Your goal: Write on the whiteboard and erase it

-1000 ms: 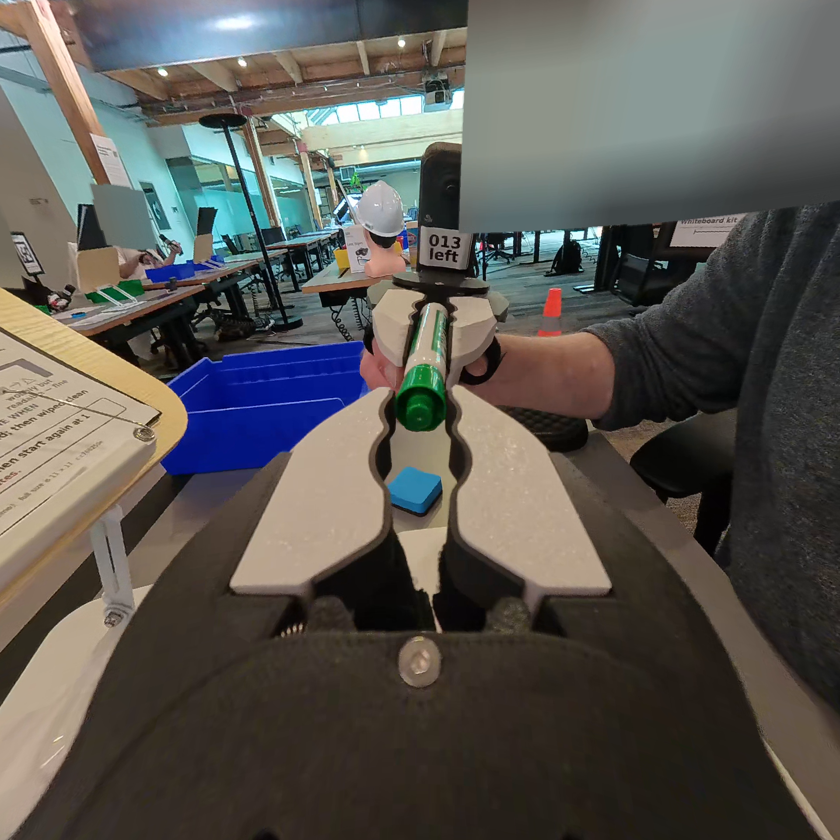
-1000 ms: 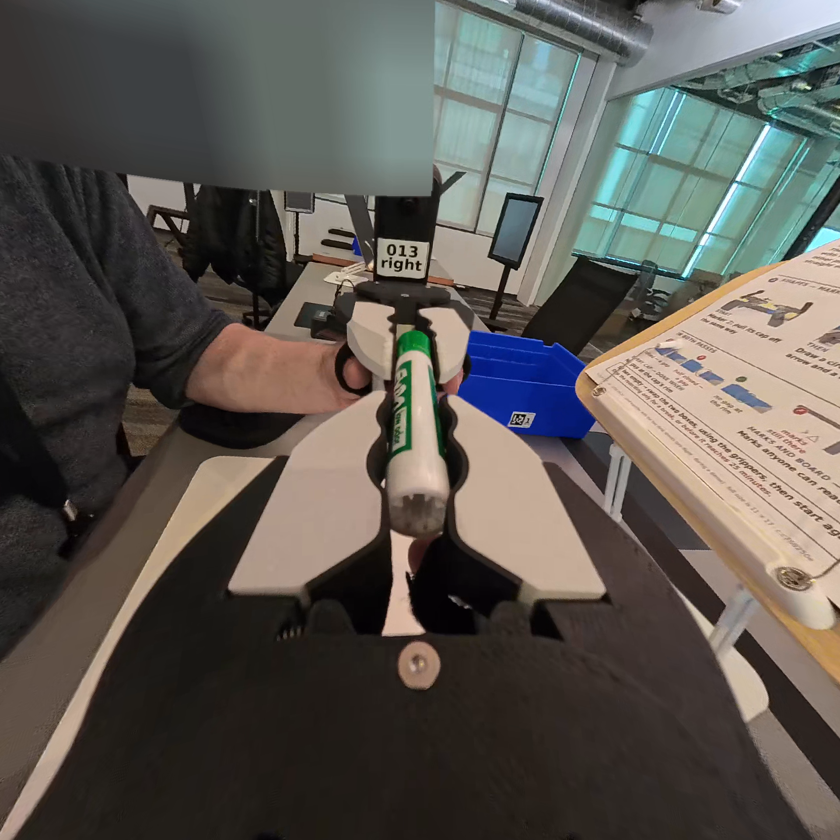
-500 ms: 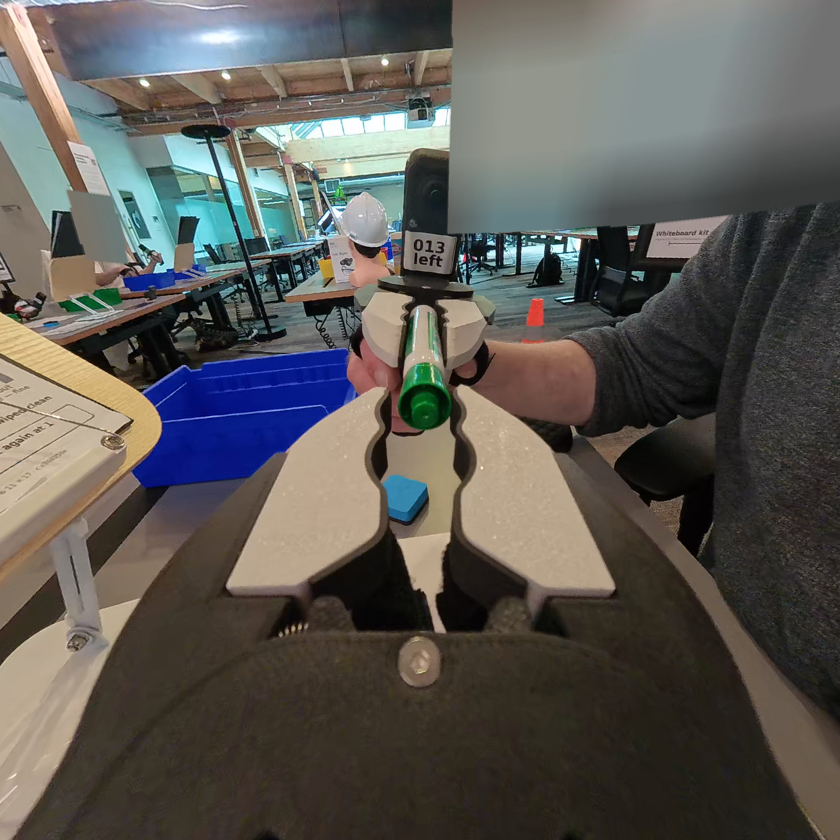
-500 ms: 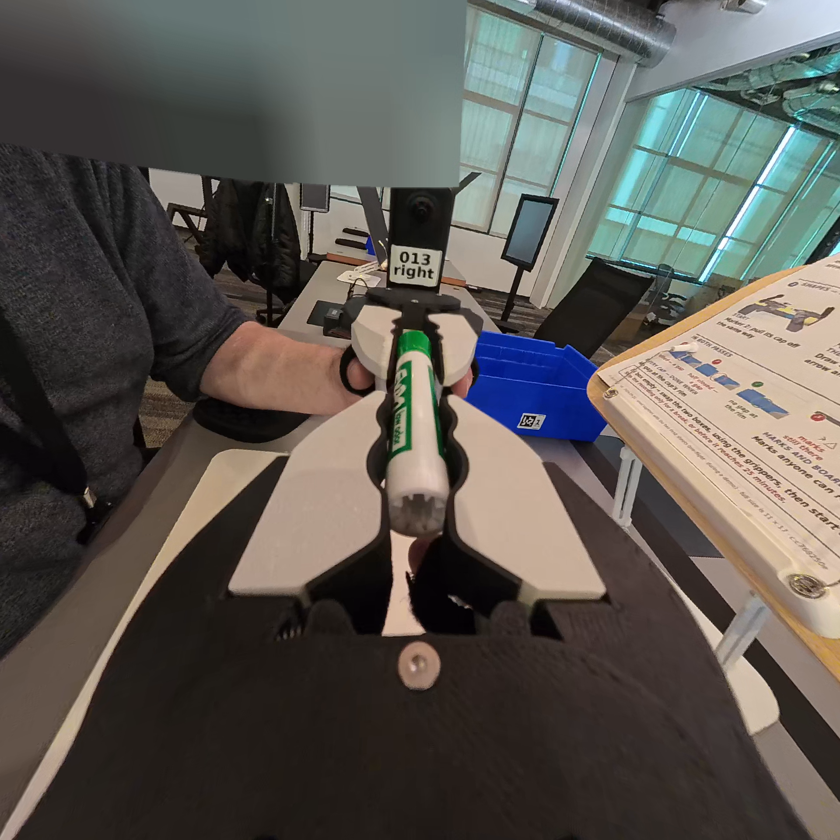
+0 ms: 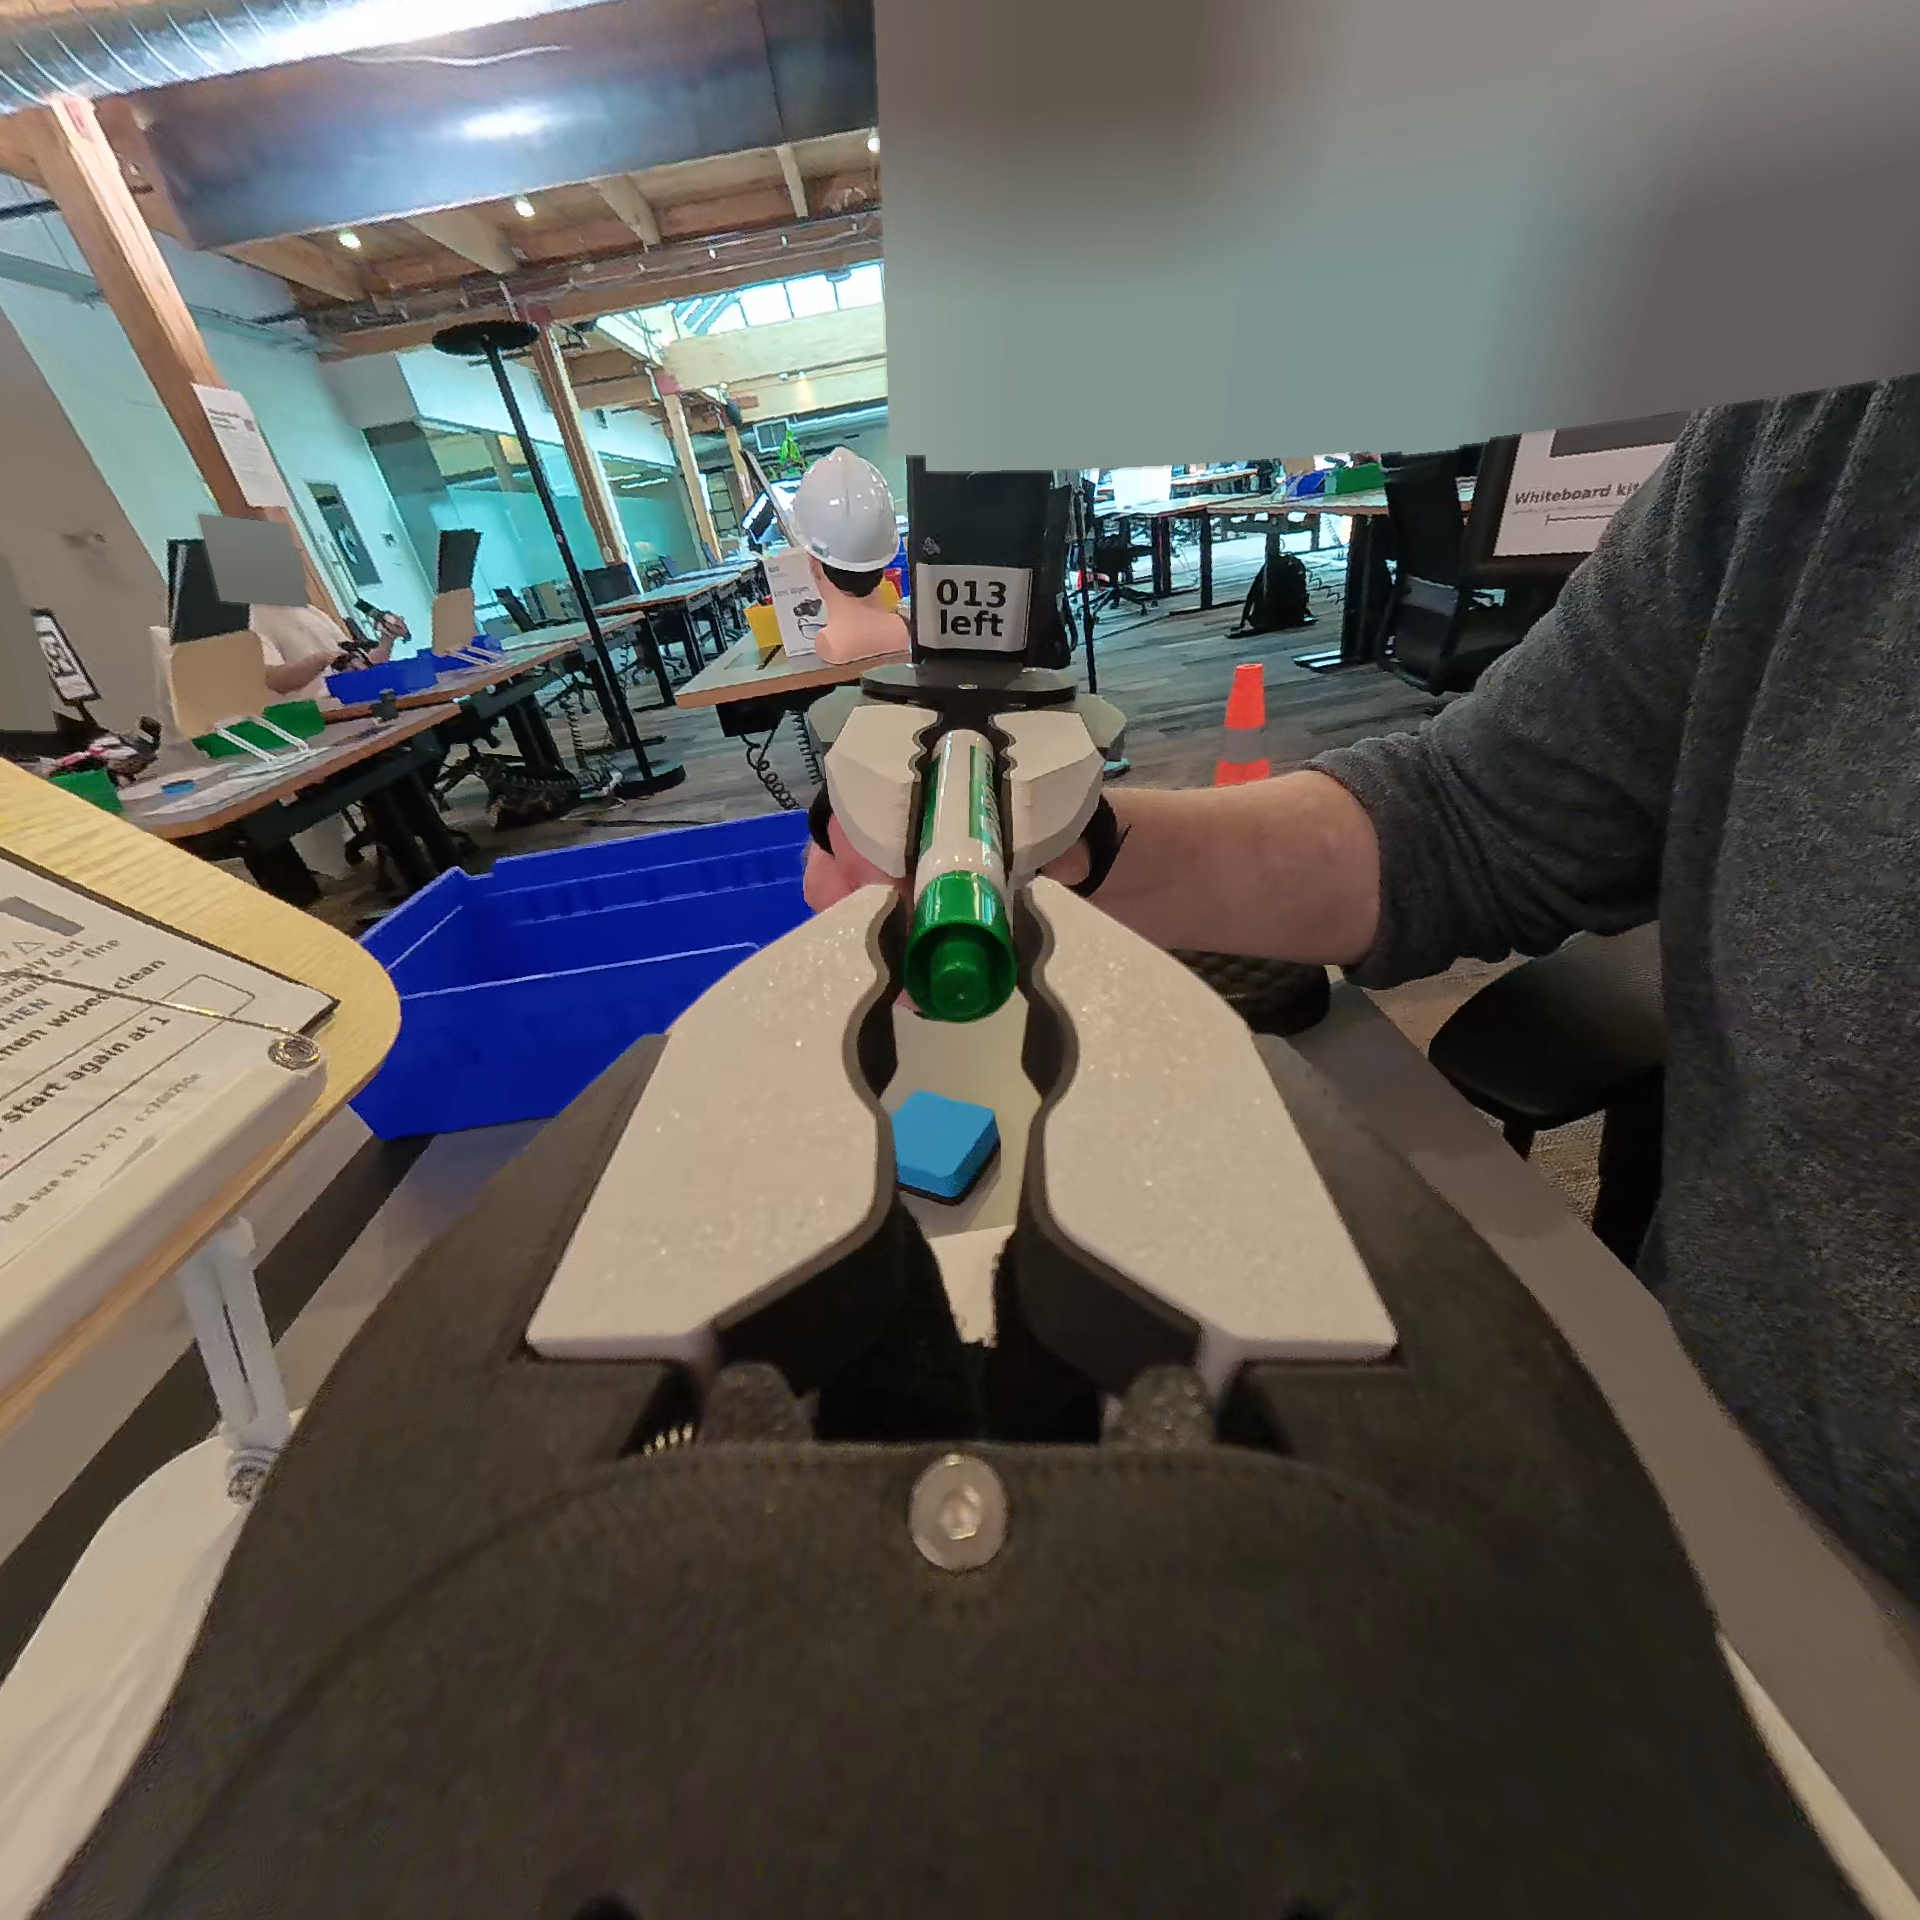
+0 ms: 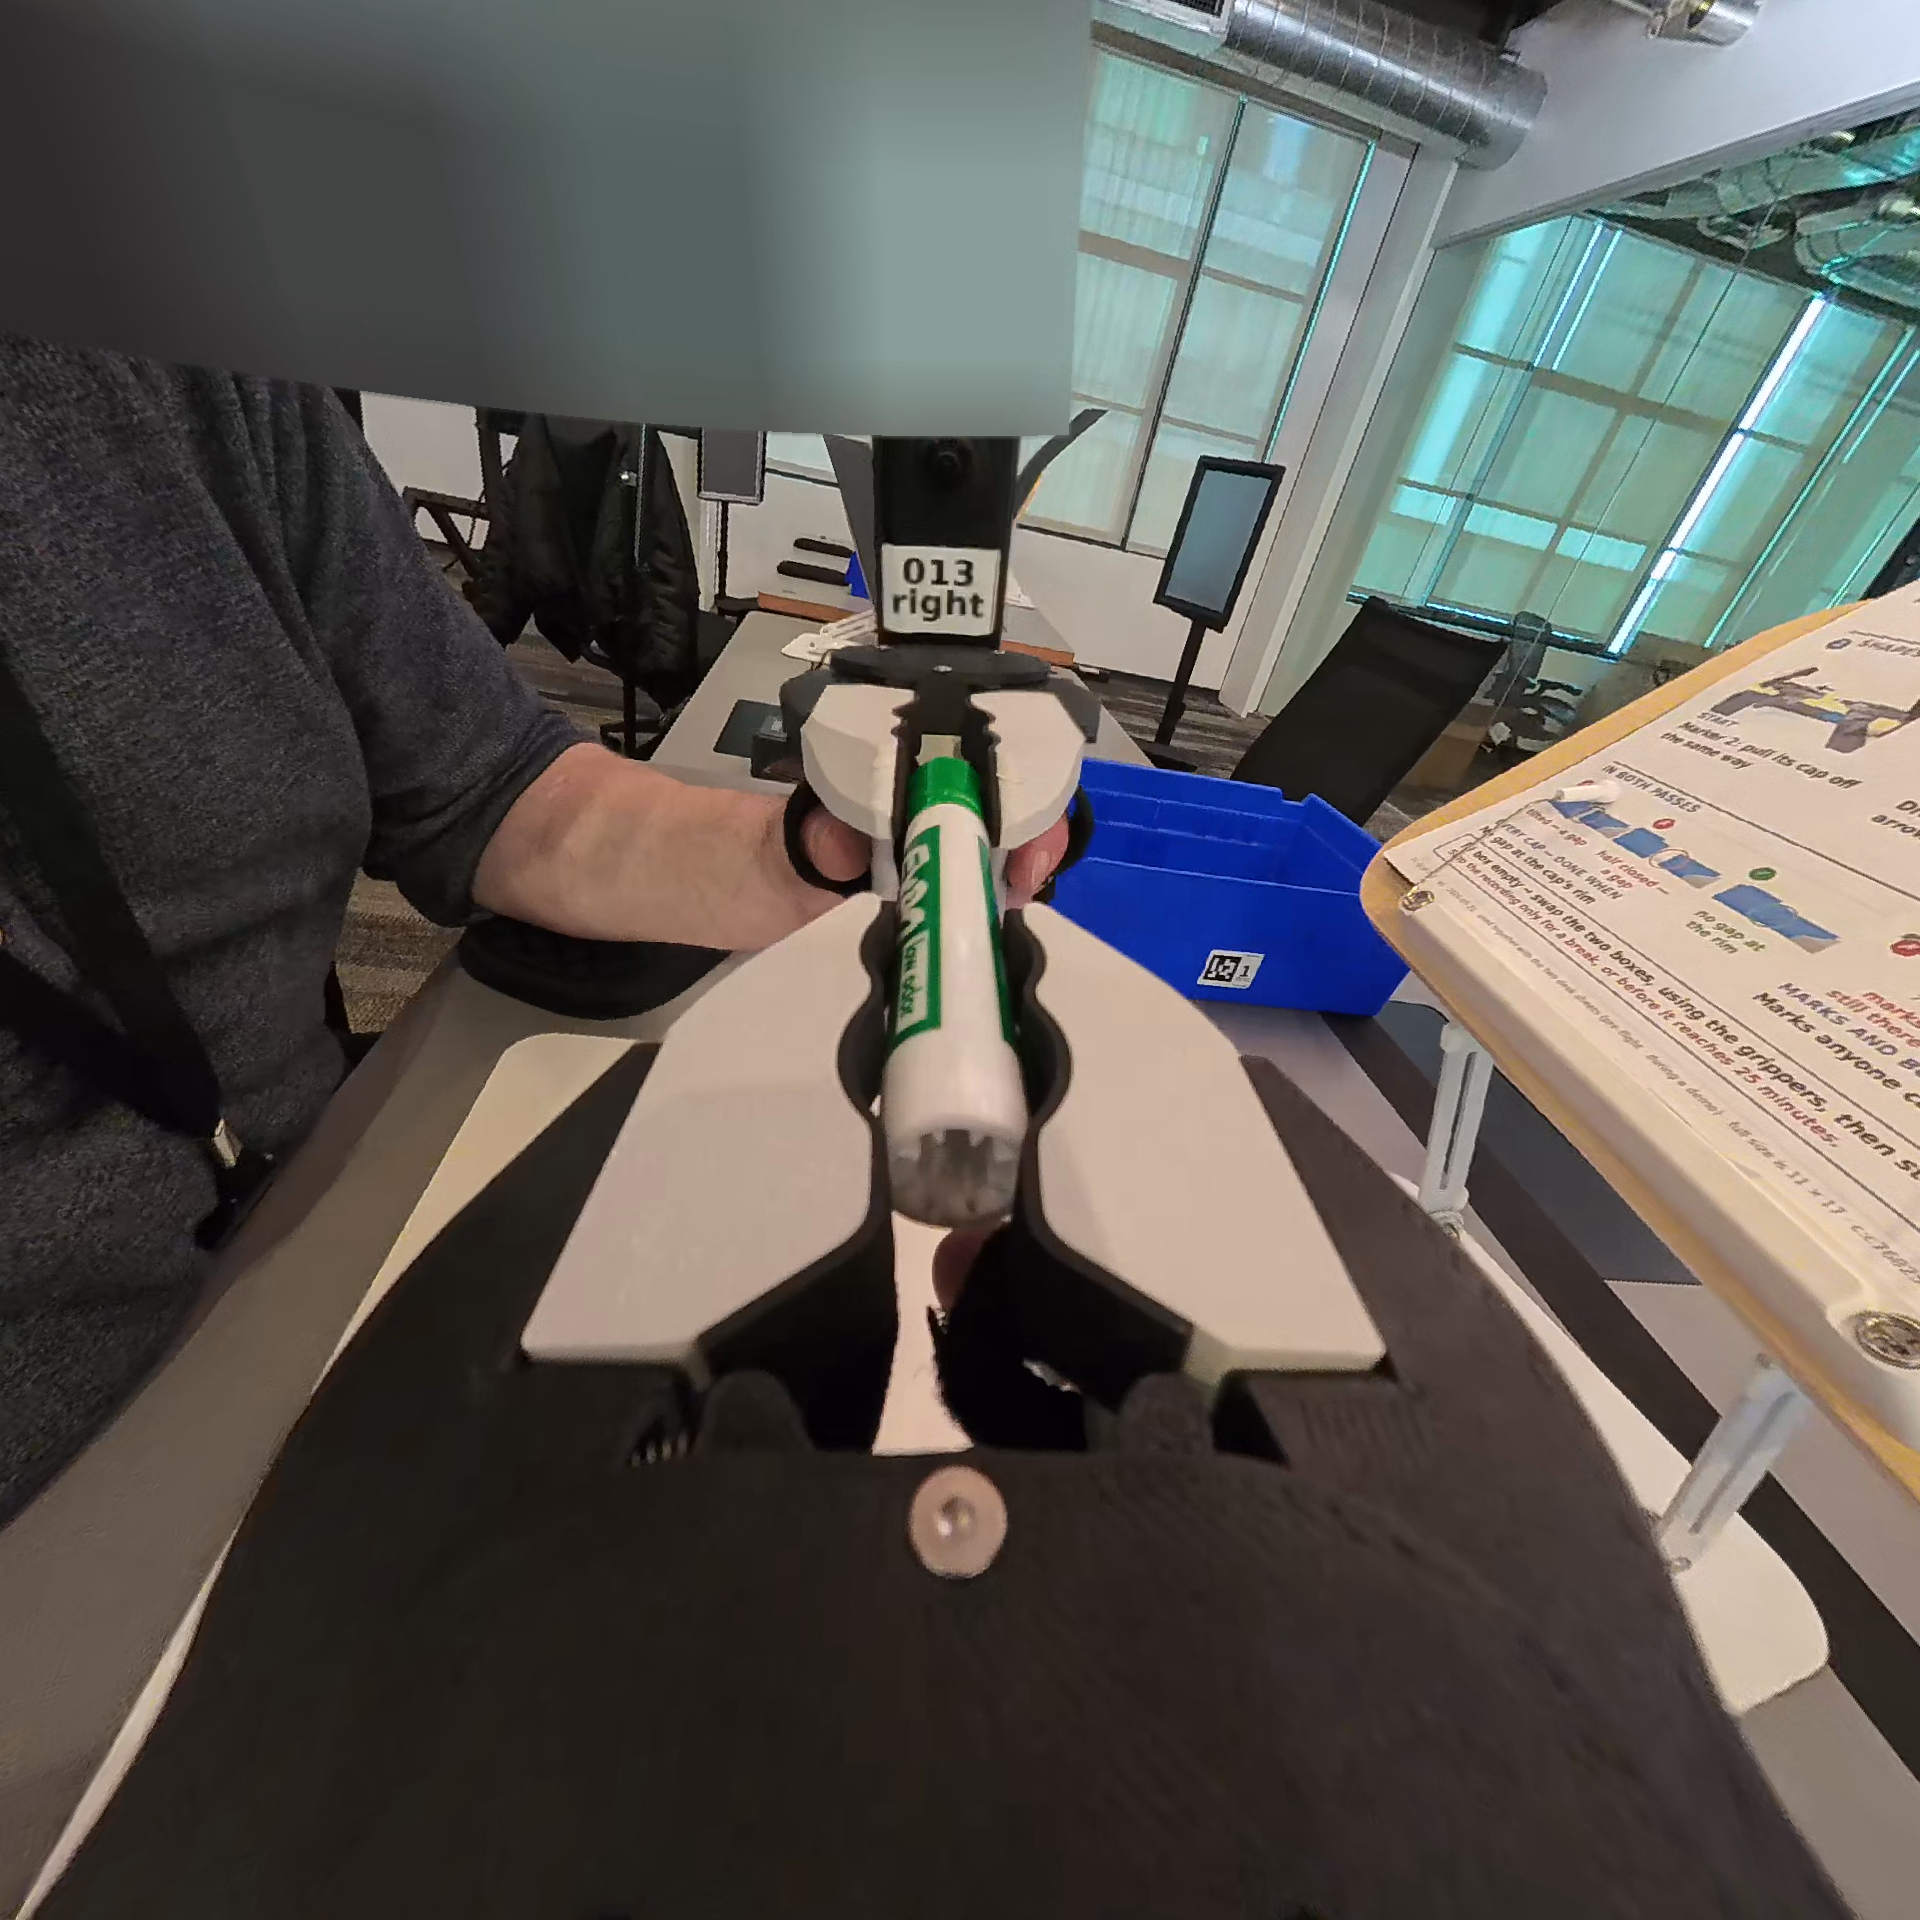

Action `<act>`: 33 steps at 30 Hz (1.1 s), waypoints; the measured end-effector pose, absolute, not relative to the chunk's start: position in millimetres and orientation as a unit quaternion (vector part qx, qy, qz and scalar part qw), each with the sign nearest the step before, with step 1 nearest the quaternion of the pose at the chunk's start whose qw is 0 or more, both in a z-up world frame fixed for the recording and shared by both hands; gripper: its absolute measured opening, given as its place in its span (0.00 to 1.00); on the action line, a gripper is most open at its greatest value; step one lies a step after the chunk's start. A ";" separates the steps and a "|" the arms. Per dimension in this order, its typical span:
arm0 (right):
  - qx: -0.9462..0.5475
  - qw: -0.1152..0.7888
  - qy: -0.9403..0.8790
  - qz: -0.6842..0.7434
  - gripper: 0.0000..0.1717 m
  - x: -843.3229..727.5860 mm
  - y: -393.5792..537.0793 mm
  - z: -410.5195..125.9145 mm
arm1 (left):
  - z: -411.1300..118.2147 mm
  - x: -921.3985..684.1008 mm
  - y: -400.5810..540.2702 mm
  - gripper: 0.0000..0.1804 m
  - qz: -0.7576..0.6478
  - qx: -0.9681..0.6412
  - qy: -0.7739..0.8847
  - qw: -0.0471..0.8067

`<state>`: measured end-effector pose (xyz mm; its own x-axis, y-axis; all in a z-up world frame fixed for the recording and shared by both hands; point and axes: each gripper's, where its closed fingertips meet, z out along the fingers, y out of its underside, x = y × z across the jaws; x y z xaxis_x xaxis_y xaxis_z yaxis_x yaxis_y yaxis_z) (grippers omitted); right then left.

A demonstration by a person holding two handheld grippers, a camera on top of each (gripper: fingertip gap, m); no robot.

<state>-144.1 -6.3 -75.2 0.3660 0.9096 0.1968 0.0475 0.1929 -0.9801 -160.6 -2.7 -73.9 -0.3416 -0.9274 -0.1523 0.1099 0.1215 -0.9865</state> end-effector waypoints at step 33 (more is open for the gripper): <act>-0.611 0.617 -0.417 0.268 0.12 -100.0 -24.9 -91.6 | -179.3 -276.3 76.5 0.11 -0.314 -0.524 0.718 0.334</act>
<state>-100.0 -24.9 -91.6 0.5086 0.8405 0.1868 0.1790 0.1090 -0.9778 -276.3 76.5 -179.3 -0.2287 -0.9618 -0.1505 -0.5418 0.2542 -0.8012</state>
